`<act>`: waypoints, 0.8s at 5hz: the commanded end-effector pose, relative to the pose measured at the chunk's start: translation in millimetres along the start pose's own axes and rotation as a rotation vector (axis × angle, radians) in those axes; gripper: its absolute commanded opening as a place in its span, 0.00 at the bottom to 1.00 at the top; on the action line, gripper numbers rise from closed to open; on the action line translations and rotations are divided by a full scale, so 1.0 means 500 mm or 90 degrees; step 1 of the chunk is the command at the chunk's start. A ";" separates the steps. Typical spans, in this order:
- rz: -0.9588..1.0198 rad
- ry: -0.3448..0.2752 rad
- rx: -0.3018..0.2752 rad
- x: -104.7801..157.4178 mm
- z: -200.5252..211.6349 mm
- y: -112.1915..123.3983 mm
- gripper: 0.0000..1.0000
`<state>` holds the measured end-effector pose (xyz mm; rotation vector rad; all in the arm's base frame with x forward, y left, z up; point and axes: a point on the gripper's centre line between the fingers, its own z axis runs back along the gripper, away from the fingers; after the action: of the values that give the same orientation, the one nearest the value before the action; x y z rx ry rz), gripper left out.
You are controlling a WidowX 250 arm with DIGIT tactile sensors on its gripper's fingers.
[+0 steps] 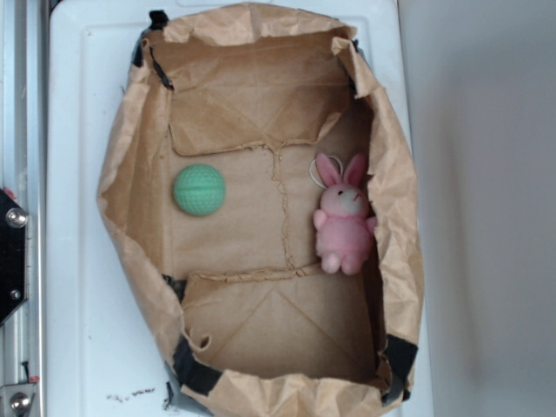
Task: Grab the green ball.
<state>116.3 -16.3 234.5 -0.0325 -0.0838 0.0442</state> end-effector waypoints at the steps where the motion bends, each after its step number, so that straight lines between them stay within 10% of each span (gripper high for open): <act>1: 0.000 0.000 0.000 0.000 0.000 0.000 1.00; 4: 0.058 -0.036 0.006 0.150 -0.023 -0.031 1.00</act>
<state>186.6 -25.8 214.9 -0.0221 -0.0816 0.1516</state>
